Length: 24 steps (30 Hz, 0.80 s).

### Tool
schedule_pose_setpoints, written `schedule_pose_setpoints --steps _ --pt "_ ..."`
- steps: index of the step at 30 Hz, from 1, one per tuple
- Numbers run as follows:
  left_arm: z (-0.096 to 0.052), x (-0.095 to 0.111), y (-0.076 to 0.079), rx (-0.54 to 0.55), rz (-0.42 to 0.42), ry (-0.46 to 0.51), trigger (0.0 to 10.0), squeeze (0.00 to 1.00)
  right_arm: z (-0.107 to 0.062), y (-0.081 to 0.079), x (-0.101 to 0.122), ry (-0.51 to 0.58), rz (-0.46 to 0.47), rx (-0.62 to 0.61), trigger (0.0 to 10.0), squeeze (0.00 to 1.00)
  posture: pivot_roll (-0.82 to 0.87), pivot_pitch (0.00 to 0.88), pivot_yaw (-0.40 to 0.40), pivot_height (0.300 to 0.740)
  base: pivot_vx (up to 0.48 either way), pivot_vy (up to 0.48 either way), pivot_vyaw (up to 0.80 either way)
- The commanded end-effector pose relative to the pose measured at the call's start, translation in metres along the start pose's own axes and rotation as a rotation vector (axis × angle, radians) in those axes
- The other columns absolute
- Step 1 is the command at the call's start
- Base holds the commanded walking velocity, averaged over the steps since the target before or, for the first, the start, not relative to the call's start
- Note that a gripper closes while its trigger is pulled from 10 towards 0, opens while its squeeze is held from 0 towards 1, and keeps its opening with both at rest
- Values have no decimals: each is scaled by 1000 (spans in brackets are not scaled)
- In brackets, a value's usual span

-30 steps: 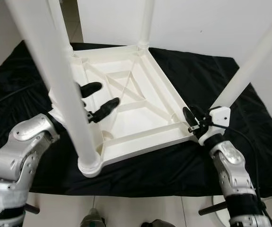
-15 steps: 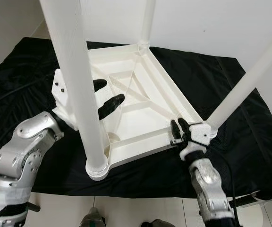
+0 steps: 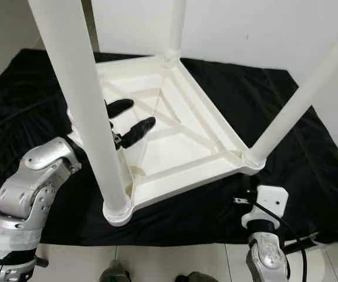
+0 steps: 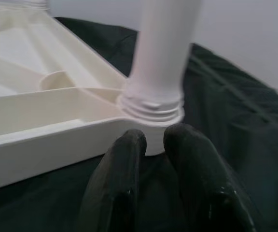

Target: Building children table

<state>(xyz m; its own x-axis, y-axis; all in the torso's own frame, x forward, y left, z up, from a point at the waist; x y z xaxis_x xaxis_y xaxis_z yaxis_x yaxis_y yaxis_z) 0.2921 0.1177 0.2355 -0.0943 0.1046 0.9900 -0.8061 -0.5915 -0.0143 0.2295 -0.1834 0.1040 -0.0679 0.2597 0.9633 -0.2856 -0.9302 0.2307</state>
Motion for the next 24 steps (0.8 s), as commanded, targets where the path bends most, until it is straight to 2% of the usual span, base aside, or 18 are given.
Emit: schedule_pose_setpoints --steps 1,2,6,7,8,9,10,12,16,17,18,19,20,22,23,24 --pt "2 -1 9 -113 3 -12 10000 0 -4 8 -1 -12 -15 -66 10000 0 41 39 -28 740 0 0 0" --pt "3 -1 10 -122 4 -13 10000 0 -8 17 0 -14 -40 -138 10000 0 39 38 -27 740 0 0 0" --pt "3 -1 10 -128 5 -14 10000 0 -10 23 1 -14 -59 -186 10000 0 40 38 -27 740 0 0 0" --pt "4 -2 13 -144 -5 -17 10000 0 -9 36 3 -19 -58 -277 10000 0 38 36 -25 740 0 0 0" --pt "4 -3 17 -164 -12 -20 10000 0 -5 48 5 -15 -73 -354 10000 0 38 34 -24 740 0 0 0" --pt "3 -4 21 -180 -19 -23 10000 0 6 56 9 -4 -74 -399 10000 0 42 33 -25 740 0 0 0" --pt "3 -4 21 -180 -19 -23 10000 0 6 56 9 -4 -74 -399 10000 0 42 33 -25 740 0 0 0" --pt "3 -5 25 -195 -25 -24 10000 0 18 61 14 12 -71 -438 10000 0 42 33 -26 740 0 0 0" --pt "4 -6 28 -211 -27 -28 10000 0 30 60 18 15 -51 -456 10000 0 50 32 -29 740 0 0 0" --pt "4 -8 31 -220 -34 -29 10000 0 38 56 19 20 -37 -457 10000 0 57 34 -32 740 0 0 0" --pt "4 -8 31 -220 -34 -29 10000 0 38 56 19 20 -37 -457 10000 0 57 34 -32 740 0 0 0" --pt "5 -10 36 -239 -40 -35 10000 0 47 50 22 29 -35 -446 10000 0 64 35 -36 740 0 0 0" --pt "5 -10 36 -239 -40 -35 10000 0 47 50 22 29 -35 -446 10000 0 64 35 -36 740 0 0 0" --pt "7 -14 46 -282 -56 -34 10000 0 67 41 27 42 -9 -443 10000 0 77 44 -40 740 0 0 0" --pt "7 -14 46 -282 -56 -34 10000 0 67 41 27 42 -9 -443 10000 0 77 44 -40 740 0 0 0" --pt "9 -16 51 -302 -63 -35 10000 0 78 38 31 55 0 -439 10000 0 83 49 -45 740 0 0 0"
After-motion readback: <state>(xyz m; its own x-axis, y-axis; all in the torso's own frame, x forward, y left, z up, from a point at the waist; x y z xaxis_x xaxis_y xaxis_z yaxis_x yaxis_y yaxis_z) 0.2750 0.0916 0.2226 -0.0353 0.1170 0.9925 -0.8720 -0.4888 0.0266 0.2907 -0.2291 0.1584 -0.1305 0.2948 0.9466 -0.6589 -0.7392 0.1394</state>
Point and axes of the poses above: a point about 5 cm out from each wrist's last joint towards the gripper, its own z axis pointing out of the wrist towards the gripper, its own x axis along the axis of the wrist's last joint, y = z × x, the point moved 3 cm from there along z, pointing out of the wrist towards the gripper, and after that the axes turned 7 degrees about -z, right-handed, at the moved point
